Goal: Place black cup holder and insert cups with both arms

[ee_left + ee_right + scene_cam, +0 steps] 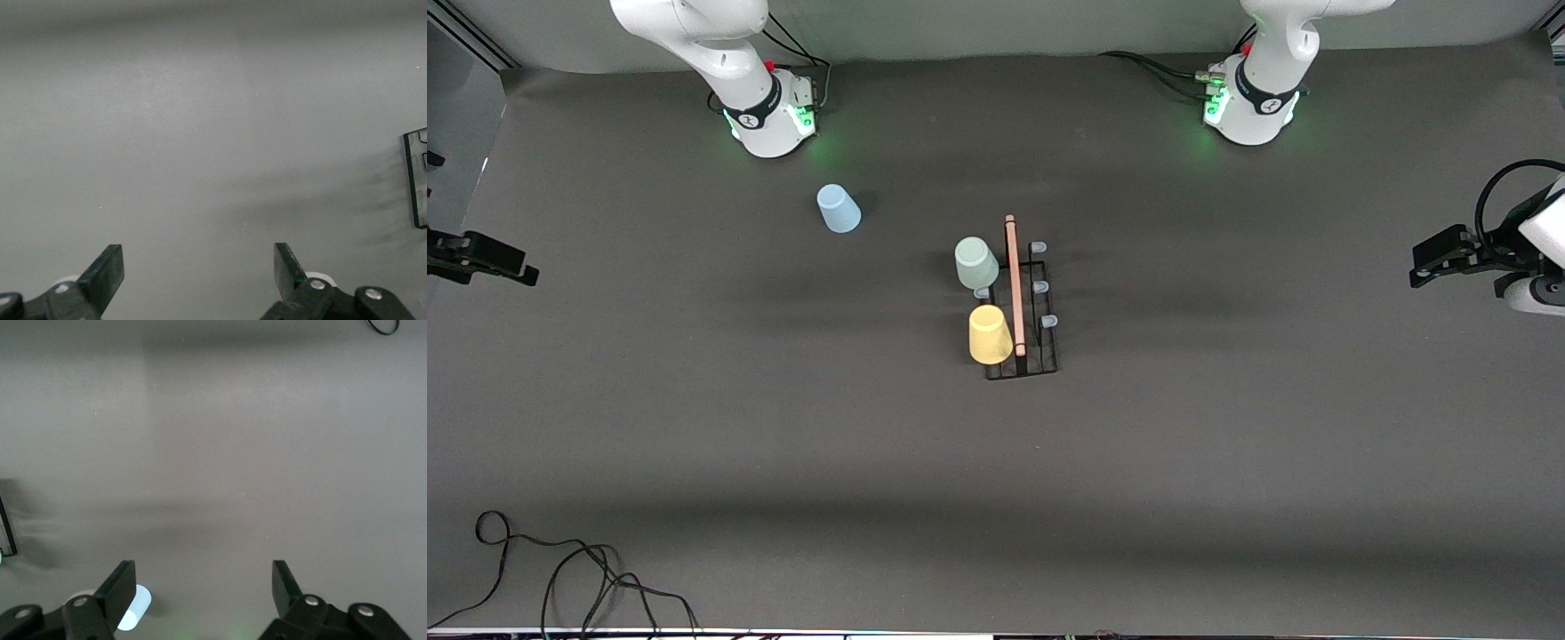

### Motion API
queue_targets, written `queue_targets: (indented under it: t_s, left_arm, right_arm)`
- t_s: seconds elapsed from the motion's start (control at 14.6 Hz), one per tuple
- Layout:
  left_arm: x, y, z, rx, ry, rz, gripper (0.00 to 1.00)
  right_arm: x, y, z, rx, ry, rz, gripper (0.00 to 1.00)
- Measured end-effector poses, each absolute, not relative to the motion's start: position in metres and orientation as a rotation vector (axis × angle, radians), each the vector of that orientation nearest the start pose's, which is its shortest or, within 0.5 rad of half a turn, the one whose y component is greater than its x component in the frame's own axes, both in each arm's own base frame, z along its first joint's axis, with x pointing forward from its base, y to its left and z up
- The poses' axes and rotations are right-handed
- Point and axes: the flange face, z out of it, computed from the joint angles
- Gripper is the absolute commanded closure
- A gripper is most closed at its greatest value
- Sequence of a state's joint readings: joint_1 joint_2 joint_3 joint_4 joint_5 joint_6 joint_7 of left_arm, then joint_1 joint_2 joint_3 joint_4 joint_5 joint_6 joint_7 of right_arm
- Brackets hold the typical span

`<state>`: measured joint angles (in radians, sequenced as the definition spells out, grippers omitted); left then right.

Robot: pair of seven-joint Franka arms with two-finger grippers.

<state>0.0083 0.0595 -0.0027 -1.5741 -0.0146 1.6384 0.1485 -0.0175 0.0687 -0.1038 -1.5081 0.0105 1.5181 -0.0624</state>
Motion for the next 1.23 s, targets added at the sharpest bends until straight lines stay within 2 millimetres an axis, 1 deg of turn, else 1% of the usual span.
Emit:
queue_targets:
  t_s: [0.07,0.34,0.41,0.48,1.23]
  left_arm:
    - [0.5781,0.0018,0.5952,-3.148,0.224,-0.009,0.00]
    - [0.5781,0.0018,0.5952,-3.148,0.224,-0.009,0.00]
    - [0.5781,0.0019,0.5952,-3.148,0.224,-0.009,0.00]
    - [0.5781,0.0019,0.5952,-3.148,0.224,-0.009,0.00]
    - [0.5781,0.0019,0.5952,-3.148,0.224,-0.009,0.00]
  right_arm:
    - [0.5664,-0.0635,0.6109,-3.134,0.085,0.089,0.08]
    - [0.5663,-0.0655,0.6092,-3.138,0.082,0.092,0.07]
    - [0.5663,-0.0653,0.6087,-3.138,0.081,0.094,0.05]
    - [0.5663,-0.0650,0.6082,-3.138,0.080,0.095,0.01]
    - [0.5666,-0.0622,0.6073,-3.138,0.073,0.098,0.00]
